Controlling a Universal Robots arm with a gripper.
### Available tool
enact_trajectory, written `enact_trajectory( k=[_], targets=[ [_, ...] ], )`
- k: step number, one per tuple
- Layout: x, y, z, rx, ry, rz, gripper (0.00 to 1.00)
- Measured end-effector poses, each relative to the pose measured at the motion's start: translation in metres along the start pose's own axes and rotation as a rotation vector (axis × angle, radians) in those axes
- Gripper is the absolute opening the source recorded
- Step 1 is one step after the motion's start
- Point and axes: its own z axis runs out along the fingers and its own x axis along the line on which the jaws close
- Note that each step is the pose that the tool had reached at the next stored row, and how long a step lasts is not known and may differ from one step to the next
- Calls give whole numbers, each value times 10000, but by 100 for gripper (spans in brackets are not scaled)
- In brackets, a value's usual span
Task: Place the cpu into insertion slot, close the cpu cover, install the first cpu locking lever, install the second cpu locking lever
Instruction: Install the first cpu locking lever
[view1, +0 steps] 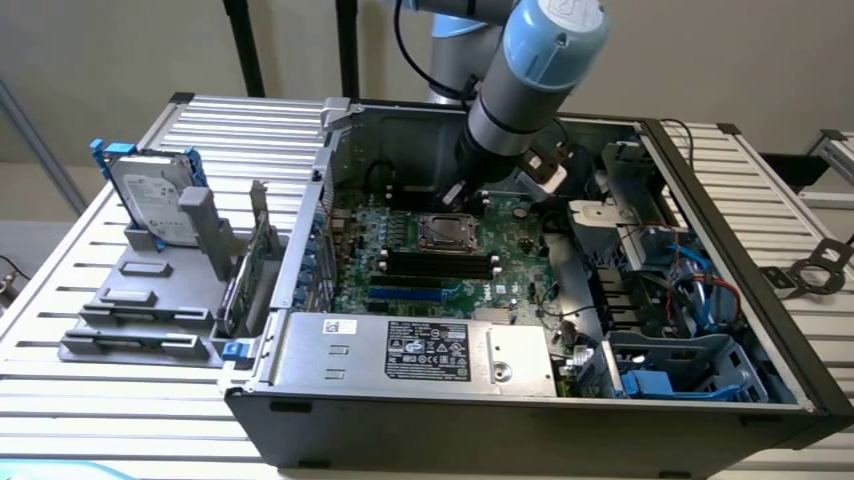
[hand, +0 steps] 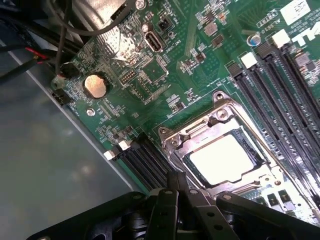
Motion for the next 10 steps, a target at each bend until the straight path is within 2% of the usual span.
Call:
enact_trajectory(
  k=[6, 10],
  targets=[
    [-91, 38, -146, 1, -1, 1, 11],
    [-139, -19, -190, 3, -5, -9, 11]
  ],
)
